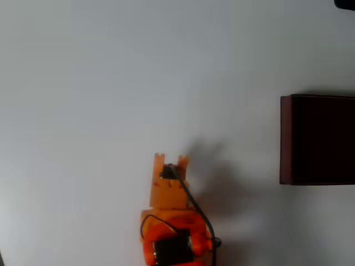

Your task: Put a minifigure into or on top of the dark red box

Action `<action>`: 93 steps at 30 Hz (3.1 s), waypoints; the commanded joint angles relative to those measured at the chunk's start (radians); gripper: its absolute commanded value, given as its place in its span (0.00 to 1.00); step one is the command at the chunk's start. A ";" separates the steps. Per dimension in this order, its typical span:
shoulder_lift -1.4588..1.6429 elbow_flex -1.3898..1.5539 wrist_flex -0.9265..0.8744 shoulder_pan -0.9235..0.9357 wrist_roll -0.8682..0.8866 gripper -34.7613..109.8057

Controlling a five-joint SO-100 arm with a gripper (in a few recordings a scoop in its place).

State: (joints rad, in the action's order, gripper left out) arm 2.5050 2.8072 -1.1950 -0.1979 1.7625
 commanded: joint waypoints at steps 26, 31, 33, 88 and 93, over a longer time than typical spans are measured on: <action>0.014 0.069 0.069 0.041 -0.046 0.36; 0.014 0.069 0.071 0.038 -0.043 0.34; 0.014 0.071 0.071 0.038 -0.043 0.32; -1.269 -1.638 -0.279 0.960 -1.224 0.33; -1.181 -1.565 -0.275 0.956 -1.243 0.38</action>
State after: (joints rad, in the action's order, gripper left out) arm 1.2333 1.2257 -1.4557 0.7424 0.5246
